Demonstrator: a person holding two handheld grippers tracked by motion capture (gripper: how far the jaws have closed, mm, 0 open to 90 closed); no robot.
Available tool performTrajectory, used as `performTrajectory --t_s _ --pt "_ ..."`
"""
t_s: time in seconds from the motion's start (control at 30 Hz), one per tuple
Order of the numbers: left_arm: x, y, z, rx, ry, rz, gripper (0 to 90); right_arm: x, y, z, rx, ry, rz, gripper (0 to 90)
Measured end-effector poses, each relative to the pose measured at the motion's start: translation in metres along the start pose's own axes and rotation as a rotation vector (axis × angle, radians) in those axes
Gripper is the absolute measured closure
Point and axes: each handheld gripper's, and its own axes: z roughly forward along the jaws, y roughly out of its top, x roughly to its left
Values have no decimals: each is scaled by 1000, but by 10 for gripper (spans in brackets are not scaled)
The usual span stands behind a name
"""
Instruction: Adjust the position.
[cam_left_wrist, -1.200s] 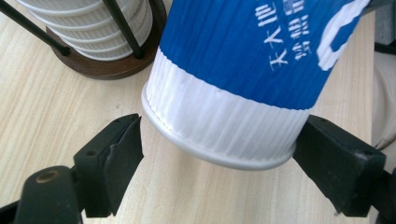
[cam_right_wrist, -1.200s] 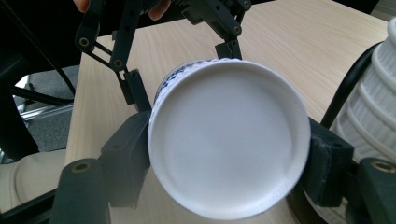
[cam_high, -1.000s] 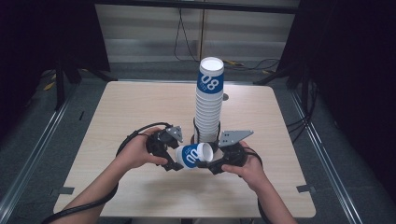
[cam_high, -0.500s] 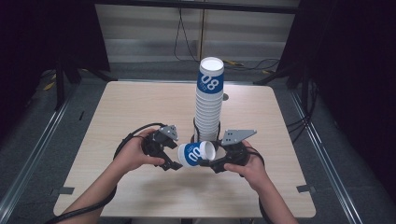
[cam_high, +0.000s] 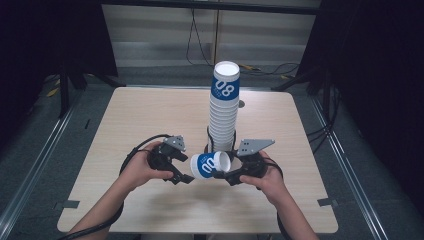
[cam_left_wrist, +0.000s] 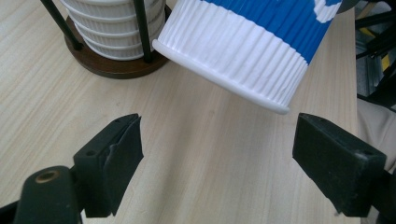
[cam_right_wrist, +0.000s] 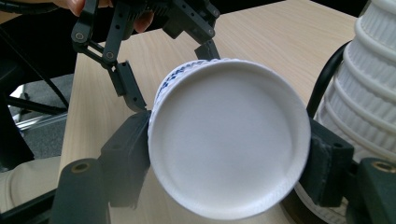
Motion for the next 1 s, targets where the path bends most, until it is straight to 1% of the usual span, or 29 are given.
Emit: performTrajectory --t_s 0.07,0.1,0.17,0.27,0.3,0.33,0.37,0.4,0.43,0.47,0.6,0.63,0.67,0.7,0.73,0.77,0.83,0.87,0.9,0.93,1.0 --pt "-1 -1 1 -11 5 -4 158 0 0 0 -2 1 6 275" --pt "0 -2 0 -4 7 7 158 1 0 1 -3 0 3 275" --pt "0 -2 0 -8 1 10 158 1 0 2 -3 6 4 275" --pt "0 -2 1 -16 3 5 158 1 0 2 -2 6 2 275" --pt "-1 -2 2 -30 0 2 158 2 0 2 -3 4 0 275" --pt "-1 -2 2 -34 3 4 158 1 0 3 -6 5 1 275" --pt "-2 -2 3 -41 -2 -5 158 2 0 2 -6 5 1 275" --pt "-2 -1 3 -36 -2 -4 158 2 0 2 -8 4 3 275" --pt "-3 -1 4 -58 -3 -19 158 2 0 2 -11 8 6 275" --pt "-1 0 4 -49 -3 3 158 2 0 2 -12 9 7 275" --pt "-3 1 7 -64 -10 -7 157 2 0 3 -14 13 9 275" --pt "-4 1 8 -79 -17 -18 157 2 0 3 -18 12 9 275" --pt "-3 1 9 -69 -17 -5 157 2 0 3 -22 16 12 275" --pt "-3 0 10 -74 -17 -1 157 2 0 3 -23 17 11 275" --pt "-2 0 10 -67 -24 -3 157 2 0 2 -25 16 11 275" --pt "-3 -1 12 -88 -22 -11 157 2 0 2 -25 18 11 275" --pt "-2 -1 12 -85 -27 -15 157 2 0 2 -24 18 14 275" --pt "-2 -1 12 -94 -26 -19 156 2 0 2 -24 19 15 274" --pt "-2 -1 11 -92 -26 -14 157 2 -1 2 -25 17 13 275" --pt "-3 -1 12 -104 -23 -20 156 2 0 3 -26 21 12 275" --pt "-3 -1 10 -105 -29 -23 157 2 0 3 -26 18 13 275"
